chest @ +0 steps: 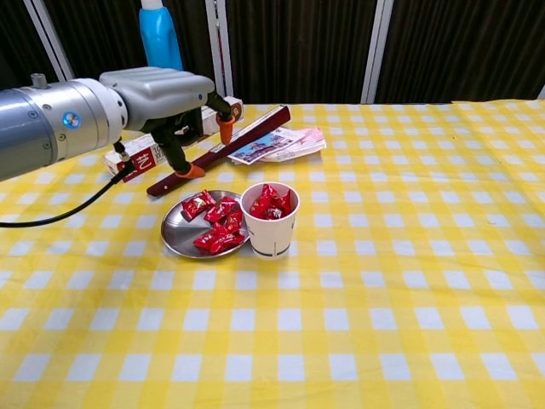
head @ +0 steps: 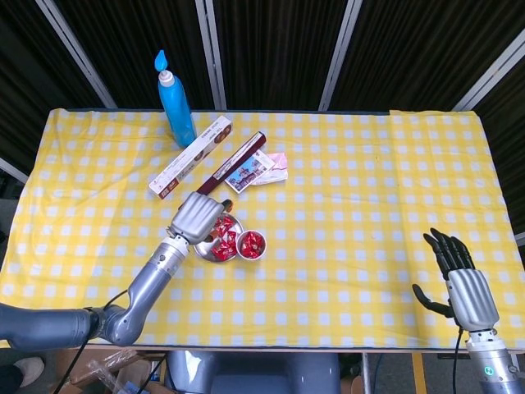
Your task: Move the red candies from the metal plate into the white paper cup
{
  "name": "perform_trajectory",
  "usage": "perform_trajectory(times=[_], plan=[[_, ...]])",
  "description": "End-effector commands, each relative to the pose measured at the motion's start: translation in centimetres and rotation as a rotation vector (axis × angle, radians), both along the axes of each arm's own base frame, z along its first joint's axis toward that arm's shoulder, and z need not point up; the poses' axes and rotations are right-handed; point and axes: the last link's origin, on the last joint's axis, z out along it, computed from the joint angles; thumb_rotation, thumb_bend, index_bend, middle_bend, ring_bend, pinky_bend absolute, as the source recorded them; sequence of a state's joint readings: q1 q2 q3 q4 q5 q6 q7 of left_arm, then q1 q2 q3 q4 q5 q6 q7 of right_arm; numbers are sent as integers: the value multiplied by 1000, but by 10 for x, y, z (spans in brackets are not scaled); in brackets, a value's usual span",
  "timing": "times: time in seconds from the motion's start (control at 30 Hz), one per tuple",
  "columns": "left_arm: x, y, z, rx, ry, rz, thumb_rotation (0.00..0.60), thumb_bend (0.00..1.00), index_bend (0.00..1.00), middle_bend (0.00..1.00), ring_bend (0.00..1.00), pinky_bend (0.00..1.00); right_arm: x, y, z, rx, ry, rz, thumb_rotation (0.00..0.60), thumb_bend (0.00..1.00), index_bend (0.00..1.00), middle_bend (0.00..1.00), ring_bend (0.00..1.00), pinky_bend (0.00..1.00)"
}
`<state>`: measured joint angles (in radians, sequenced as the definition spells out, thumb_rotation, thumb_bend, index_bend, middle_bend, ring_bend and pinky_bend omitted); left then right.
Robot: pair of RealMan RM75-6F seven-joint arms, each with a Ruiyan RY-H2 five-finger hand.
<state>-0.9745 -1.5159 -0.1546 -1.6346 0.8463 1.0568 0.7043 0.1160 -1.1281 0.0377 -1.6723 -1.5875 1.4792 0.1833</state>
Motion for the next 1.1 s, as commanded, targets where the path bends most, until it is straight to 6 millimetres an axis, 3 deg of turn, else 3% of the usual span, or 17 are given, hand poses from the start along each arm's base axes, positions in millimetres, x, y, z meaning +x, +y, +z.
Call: perform_trajectory(times=[0.03,0.47,0.83,1.1], plan=[[-18,2,-3,-10,68,42,600,269,386,883,940,987,0,0,0,-1,1,0,600,388,0,0,0,0],[-40,-12,-44,-92,193,74,600,269,409,889,945,987,0,0,1,-2,-2,-1,600,388,0,0,0,0],[-33,-13,-60,-103,180,66,600,269,370,886,945,987,0,0,1,-3,-7,0,600,388,0,0,0,0],[-27,-14,-67,-117,161,48,600,272,404,887,945,987,0,0,1,1,-8,-1,600,388,0,0,0,0]])
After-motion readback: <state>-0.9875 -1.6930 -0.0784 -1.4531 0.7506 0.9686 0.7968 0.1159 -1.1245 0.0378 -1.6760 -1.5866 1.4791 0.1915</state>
